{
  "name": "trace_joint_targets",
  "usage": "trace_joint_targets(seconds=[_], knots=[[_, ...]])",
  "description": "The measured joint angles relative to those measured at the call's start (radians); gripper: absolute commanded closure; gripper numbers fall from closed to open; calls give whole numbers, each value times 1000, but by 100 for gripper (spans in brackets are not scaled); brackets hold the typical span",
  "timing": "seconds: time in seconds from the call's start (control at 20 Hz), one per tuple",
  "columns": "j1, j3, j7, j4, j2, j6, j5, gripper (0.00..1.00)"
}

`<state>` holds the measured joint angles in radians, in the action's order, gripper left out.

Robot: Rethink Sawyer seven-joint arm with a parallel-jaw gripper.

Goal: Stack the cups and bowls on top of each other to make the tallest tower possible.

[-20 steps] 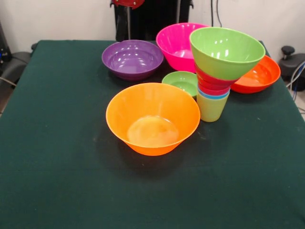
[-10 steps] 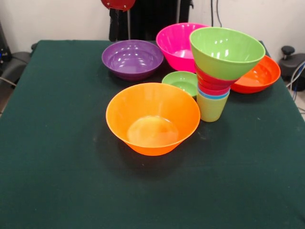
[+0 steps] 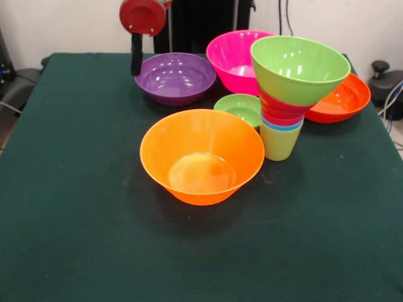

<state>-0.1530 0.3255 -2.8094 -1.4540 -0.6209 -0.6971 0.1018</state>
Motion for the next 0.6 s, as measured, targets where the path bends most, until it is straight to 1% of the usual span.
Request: trace_joint_targets(seconds=[0.05,0.25,0.6], knots=[[-10,-17,0,-7,1,26,-19,0],[-31,-54,0,-26,1,69,-56,0],[-64,-107,0,-78,-2,89,-104,0]])
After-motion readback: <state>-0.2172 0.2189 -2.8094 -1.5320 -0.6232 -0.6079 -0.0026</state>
